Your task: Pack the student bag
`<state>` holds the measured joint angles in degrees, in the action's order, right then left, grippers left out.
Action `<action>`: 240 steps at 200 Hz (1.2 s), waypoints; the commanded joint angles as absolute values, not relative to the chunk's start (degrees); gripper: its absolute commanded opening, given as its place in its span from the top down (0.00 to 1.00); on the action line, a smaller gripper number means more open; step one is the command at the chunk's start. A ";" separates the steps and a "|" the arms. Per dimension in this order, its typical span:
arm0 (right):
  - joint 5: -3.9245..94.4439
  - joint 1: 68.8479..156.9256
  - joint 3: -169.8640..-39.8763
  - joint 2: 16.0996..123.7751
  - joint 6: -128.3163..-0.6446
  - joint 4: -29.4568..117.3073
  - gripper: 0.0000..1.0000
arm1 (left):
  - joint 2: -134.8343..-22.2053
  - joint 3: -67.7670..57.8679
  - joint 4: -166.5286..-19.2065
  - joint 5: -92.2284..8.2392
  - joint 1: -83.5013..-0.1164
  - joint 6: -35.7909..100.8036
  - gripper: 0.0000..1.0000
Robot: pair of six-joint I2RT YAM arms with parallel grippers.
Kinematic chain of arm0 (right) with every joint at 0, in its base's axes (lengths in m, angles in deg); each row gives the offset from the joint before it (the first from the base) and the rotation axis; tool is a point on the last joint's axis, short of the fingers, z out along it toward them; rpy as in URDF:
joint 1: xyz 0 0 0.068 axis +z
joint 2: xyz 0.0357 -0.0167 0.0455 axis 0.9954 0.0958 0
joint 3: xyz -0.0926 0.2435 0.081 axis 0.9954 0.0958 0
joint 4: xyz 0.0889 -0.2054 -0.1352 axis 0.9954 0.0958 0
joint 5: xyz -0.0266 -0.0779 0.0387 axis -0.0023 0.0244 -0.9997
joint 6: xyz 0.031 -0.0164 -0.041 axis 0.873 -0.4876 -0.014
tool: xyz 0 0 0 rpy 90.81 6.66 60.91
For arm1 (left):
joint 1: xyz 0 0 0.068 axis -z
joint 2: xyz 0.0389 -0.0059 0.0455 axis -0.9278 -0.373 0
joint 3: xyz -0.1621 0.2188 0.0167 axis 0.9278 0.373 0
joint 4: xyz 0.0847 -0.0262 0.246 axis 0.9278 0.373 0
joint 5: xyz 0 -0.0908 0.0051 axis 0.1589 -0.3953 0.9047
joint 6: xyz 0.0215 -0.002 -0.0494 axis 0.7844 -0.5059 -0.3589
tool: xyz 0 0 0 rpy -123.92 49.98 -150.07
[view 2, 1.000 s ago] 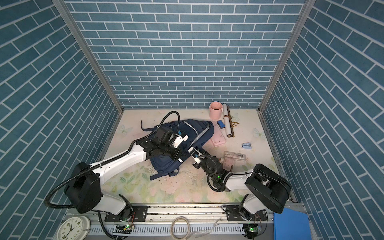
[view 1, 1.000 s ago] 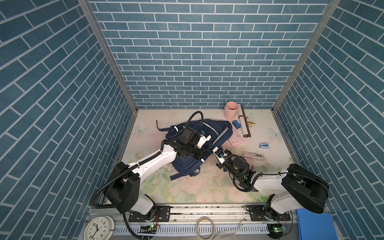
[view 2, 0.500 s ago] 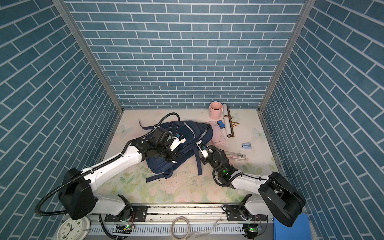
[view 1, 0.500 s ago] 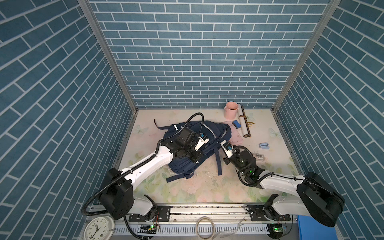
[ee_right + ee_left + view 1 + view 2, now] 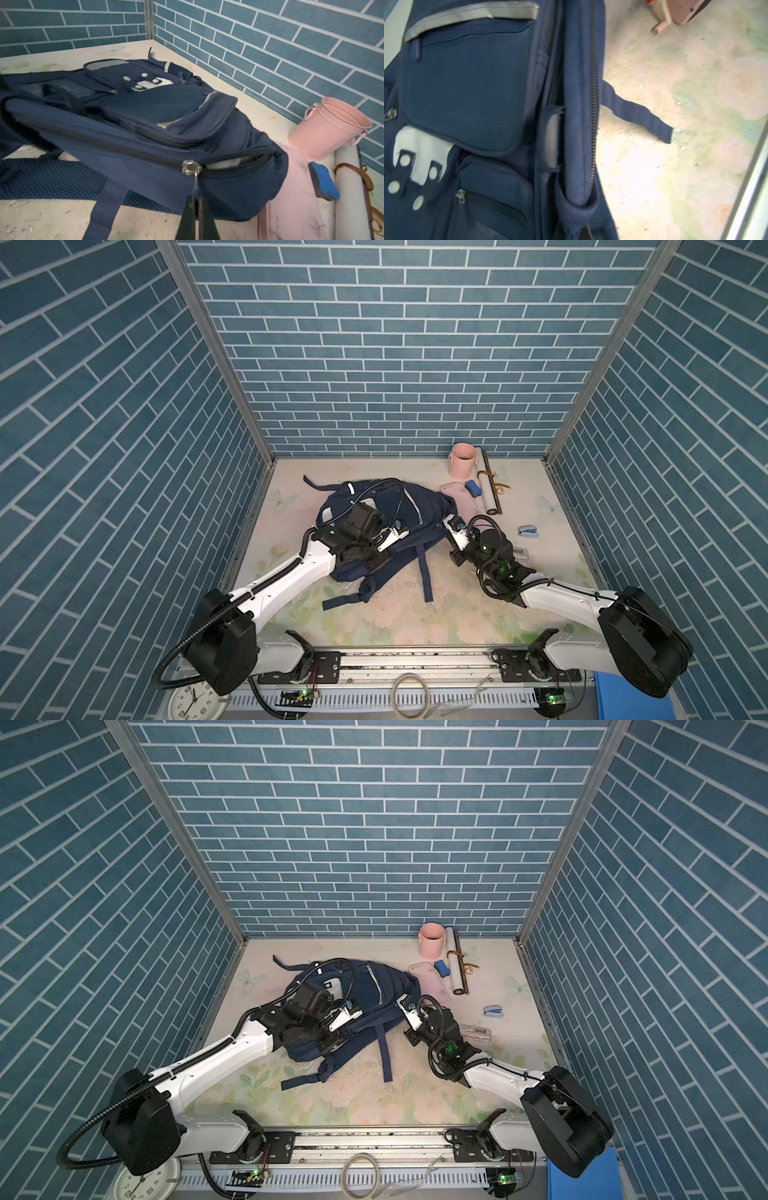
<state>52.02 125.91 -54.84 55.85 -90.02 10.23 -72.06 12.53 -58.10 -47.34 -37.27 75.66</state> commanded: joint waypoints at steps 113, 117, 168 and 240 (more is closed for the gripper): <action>53.89 131.22 -63.09 65.29 -85.38 13.83 1.00 | -57.39 35.71 -97.83 -47.83 -40.29 -5.08 0.50; 54.03 131.18 -63.09 65.12 -85.28 14.33 1.00 | -56.97 36.16 -98.54 -46.50 -39.66 -6.67 0.50; 51.11 131.16 -60.66 62.43 -86.12 17.70 0.89 | -57.40 40.59 -102.89 -36.08 -31.66 -28.88 0.49; 48.54 130.05 -55.45 60.53 -87.76 15.59 0.66 | -66.45 40.32 -112.74 -24.74 -20.06 -44.40 0.49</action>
<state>50.38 130.59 -56.20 60.96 -87.13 16.44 -63.29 40.33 -106.10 -31.34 -22.03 -36.49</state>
